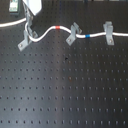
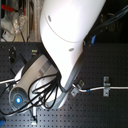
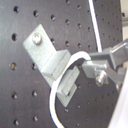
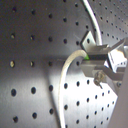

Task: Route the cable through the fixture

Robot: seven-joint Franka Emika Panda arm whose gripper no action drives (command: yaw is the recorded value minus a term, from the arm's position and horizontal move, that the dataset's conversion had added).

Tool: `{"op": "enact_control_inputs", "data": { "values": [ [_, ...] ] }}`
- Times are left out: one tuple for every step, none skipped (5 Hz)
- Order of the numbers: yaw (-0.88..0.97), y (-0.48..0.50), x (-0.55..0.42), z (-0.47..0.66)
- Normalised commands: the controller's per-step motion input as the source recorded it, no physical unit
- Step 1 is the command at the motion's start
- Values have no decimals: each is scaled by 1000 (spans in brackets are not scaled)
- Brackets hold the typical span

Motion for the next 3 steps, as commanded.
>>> {"op": "enact_control_inputs", "data": {
  "values": [
    [51,179,183,80],
    [0,0,0,17],
    [120,244,260,49]
  ]
}}
